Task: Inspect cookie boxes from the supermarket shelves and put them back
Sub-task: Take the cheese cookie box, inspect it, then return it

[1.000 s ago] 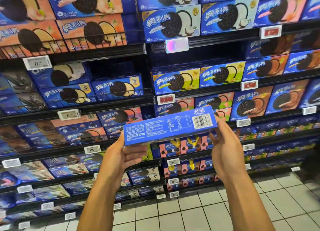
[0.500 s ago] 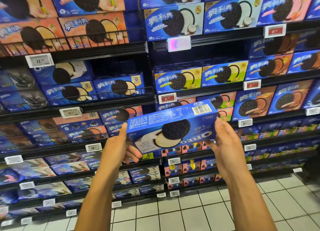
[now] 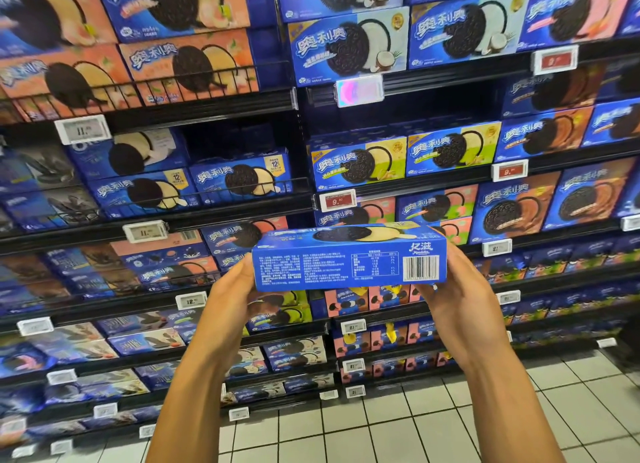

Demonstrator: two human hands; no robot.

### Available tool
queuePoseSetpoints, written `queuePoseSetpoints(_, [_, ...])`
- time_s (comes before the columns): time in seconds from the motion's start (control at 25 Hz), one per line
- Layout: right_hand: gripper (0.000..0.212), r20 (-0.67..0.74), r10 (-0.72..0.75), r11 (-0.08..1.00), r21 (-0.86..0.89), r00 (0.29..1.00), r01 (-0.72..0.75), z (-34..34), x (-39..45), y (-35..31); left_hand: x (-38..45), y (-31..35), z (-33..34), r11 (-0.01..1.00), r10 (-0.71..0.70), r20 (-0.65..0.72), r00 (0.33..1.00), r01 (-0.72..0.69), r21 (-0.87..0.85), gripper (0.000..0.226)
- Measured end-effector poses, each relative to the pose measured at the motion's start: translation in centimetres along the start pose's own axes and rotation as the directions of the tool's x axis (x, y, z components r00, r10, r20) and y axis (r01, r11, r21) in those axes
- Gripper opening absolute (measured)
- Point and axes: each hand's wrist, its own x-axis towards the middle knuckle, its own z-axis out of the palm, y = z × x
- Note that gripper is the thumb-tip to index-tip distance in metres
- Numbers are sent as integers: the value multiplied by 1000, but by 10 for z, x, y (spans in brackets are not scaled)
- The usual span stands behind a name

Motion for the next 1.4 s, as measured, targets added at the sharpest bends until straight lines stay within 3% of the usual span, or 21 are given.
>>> queuePoseSetpoints(0.2, [36,-60,58,995,80,996,-53,-3,3,4,1,1,2,989,12,35,999,-7,-146,57])
queuePoseSetpoints(0.36, [32,-80,67,997,41,994,-64,-5,3,3,5,-4,5,986,31,12,999,-29,-166,41])
queuePoseSetpoints(0.48, [27,-81,52,998,27,995,-50,-6,5,5,8,-9,4,964,75,-7,997,-74,-254,45])
queuePoseSetpoints(0.68, [37,-118,-16,982,183,993,37,3,9,12,6,-14,6,890,164,22,986,-139,-434,52])
queuePoseSetpoints(0.84, [32,-87,-12,956,292,996,37,4,10,17,5,-13,8,879,202,13,979,-175,-443,47])
queuePoseSetpoints(0.96, [41,-52,13,946,325,999,4,1,11,19,8,-12,8,870,204,16,979,-174,-462,48])
queuePoseSetpoints(1.24, [58,-46,18,987,160,999,-10,7,9,13,32,-30,5,939,79,37,996,-62,-337,38])
queuePoseSetpoints(1.4, [47,-29,11,990,140,1000,-6,25,5,11,50,-48,8,946,-53,8,999,53,-318,38])
